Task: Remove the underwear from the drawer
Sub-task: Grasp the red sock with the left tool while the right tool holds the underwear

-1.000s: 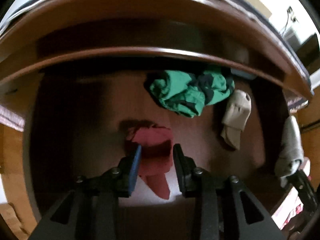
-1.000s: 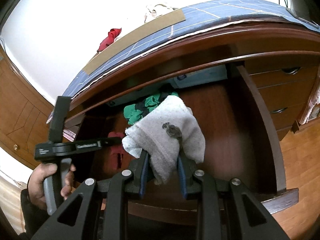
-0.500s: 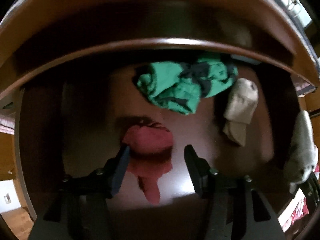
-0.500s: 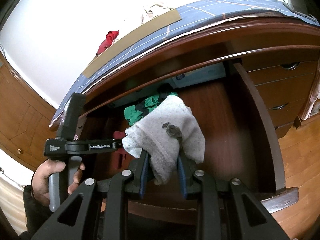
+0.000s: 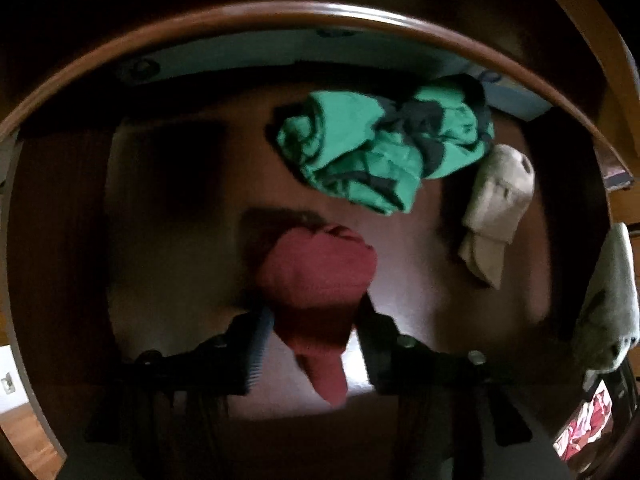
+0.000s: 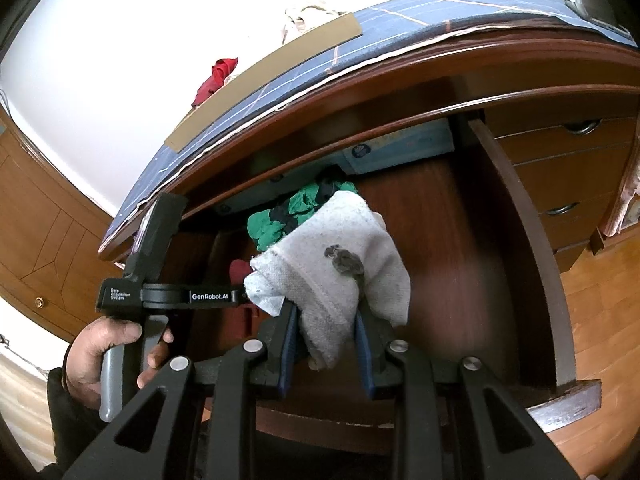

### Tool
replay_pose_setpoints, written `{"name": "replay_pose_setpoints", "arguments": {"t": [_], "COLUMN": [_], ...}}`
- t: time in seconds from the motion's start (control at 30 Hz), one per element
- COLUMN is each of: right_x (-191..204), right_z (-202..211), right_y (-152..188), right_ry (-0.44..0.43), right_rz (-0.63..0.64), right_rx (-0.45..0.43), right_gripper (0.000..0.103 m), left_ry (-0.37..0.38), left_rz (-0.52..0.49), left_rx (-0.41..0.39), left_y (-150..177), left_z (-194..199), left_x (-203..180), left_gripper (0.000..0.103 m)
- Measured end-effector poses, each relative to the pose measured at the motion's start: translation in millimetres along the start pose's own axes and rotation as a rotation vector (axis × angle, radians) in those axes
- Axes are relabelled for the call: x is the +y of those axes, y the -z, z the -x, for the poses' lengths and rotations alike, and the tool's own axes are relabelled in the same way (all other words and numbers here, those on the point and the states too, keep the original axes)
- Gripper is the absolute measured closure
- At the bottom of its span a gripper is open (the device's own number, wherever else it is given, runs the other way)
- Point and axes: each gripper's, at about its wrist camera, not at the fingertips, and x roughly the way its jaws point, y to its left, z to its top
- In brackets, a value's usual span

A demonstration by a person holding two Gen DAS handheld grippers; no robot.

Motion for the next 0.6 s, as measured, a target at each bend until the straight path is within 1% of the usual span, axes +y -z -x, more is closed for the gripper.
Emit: {"name": "replay_pose_setpoints", "arguments": {"t": [0.1, 0.17, 0.2, 0.3, 0.33, 0.43, 0.6], "right_x": [0, 0, 0, 1, 1, 3, 9], "right_z": [2, 3, 4, 5, 6, 6, 10], "right_y": [0, 0, 0, 1, 1, 2, 5], "right_ry": [0.001, 0.004, 0.005, 0.011, 0.013, 0.020, 0.048], "right_rz": [0.001, 0.002, 0.002, 0.004, 0.005, 0.015, 0.052], "right_rx": [-0.006, -0.011, -0.014, -0.020, -0.022, -0.024, -0.045], "right_gripper": [0.074, 0.074, 0.074, 0.074, 0.074, 0.074, 0.074], "left_ry": [0.050, 0.064, 0.057, 0.020, 0.025, 0.080, 0.104], "left_rz": [0.014, 0.005, -0.006, -0.040, -0.044, -0.038, -0.038], "left_rx": [-0.006, -0.018, -0.039, -0.111, -0.122, -0.168, -0.268], "left_y": [6, 12, 12, 24, 29, 42, 61], "left_z": [3, 5, 11, 24, 27, 35, 60], "left_x": [2, 6, 11, 8, 8, 8, 15], "left_gripper": [0.075, 0.077, 0.078, 0.078, 0.078, 0.078, 0.078]}}
